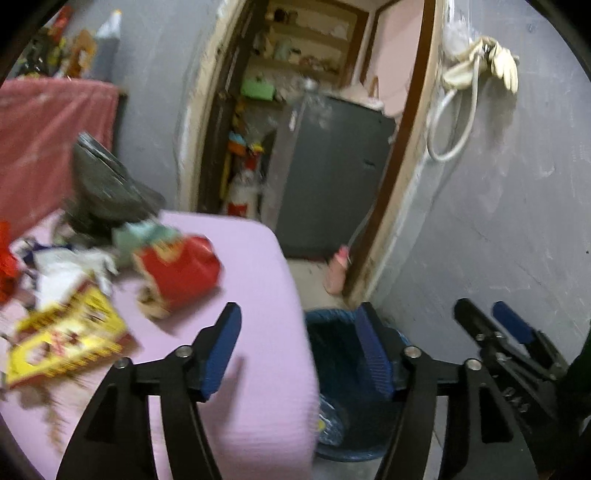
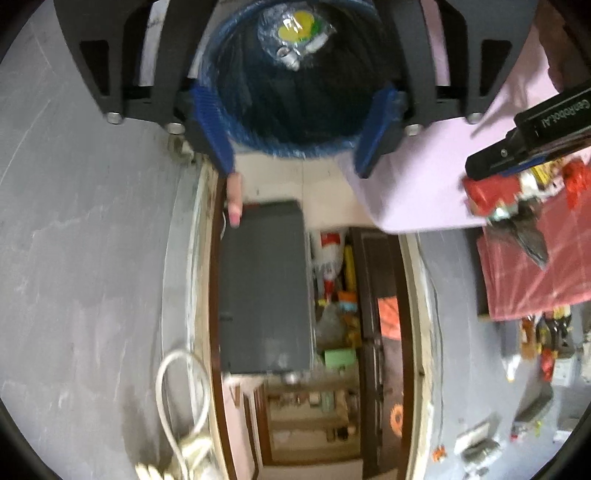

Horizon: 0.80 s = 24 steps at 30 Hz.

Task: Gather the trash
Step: 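Move both tools back over the table toward the yellow wrapper and red can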

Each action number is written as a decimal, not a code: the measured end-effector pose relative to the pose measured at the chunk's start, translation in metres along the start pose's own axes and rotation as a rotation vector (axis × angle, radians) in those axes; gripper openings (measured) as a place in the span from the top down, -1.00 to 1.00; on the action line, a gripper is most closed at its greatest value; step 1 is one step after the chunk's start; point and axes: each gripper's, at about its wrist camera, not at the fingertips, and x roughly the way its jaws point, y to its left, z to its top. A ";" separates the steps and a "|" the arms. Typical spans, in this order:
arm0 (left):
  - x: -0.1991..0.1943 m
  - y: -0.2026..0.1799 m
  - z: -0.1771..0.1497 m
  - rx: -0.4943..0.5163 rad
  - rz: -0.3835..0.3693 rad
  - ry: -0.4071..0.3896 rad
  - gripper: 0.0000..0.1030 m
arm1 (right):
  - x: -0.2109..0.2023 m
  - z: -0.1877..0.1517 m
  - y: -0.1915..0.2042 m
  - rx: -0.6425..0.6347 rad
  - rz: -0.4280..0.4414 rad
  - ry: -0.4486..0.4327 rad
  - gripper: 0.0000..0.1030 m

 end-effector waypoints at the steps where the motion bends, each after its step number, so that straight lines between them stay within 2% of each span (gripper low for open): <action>1: -0.004 0.002 0.001 0.003 0.011 -0.013 -0.32 | -0.005 0.003 0.004 -0.002 0.005 -0.019 -0.55; 2: -0.011 0.006 0.002 0.007 0.027 -0.029 -0.50 | -0.010 0.006 0.007 -0.005 0.010 -0.035 -0.62; 7: -0.045 0.030 0.004 -0.008 0.082 -0.100 -0.77 | -0.029 0.015 0.030 -0.004 0.057 -0.104 -1.00; 11: -0.068 0.051 0.002 -0.017 0.119 -0.131 -0.89 | -0.041 0.019 0.050 -0.007 0.097 -0.143 -1.00; 16: -0.093 0.076 -0.007 0.006 0.172 -0.147 -0.89 | -0.047 0.018 0.074 -0.001 0.149 -0.161 -1.00; 24: -0.117 0.123 -0.024 0.044 0.245 -0.101 -0.89 | -0.038 0.014 0.111 -0.042 0.226 -0.122 -1.00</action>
